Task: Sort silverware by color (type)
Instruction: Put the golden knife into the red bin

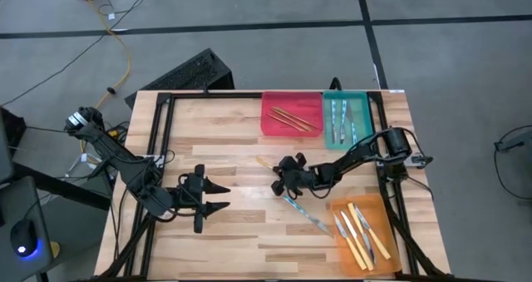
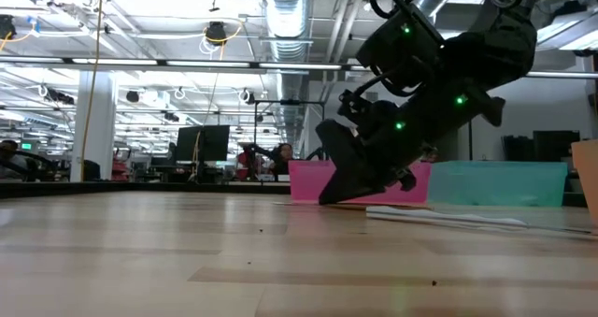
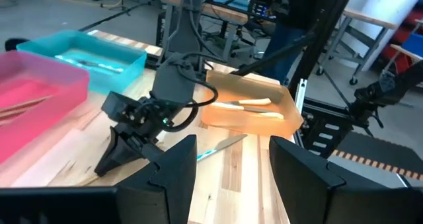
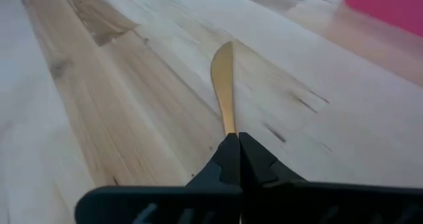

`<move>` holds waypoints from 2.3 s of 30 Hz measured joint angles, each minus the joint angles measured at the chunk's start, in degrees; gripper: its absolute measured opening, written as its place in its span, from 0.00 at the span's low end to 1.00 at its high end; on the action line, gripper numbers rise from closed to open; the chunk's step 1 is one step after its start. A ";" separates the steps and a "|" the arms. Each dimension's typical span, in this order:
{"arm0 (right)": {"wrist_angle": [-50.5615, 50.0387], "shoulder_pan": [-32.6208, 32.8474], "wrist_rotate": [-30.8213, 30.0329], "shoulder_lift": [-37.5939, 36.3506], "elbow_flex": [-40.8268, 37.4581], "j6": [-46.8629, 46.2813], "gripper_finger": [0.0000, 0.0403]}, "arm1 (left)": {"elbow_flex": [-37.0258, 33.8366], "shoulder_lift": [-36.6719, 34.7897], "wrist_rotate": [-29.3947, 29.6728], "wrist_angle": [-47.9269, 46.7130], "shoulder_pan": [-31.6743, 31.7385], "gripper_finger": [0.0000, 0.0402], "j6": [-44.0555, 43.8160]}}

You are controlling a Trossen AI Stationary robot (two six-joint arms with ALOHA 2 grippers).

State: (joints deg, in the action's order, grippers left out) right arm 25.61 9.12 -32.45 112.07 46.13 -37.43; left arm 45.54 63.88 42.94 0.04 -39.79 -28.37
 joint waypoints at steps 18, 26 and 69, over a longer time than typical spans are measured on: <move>13.59 -4.08 3.48 -0.17 0.11 2.99 0.01 | 0.04 10.86 2.65 0.79 -1.24 0.43 -5.78; 16.69 -4.08 4.26 -0.26 0.18 2.97 0.01 | 0.04 9.38 4.13 1.20 -3.17 0.43 -4.19; -13.12 9.25 -11.51 3.81 0.68 -17.19 0.27 | 0.02 8.33 2.86 0.32 -7.50 0.43 3.72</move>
State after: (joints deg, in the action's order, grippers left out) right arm 12.49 18.37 -43.96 115.88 46.81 -54.62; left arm 45.56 72.20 45.80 0.36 -47.29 -24.64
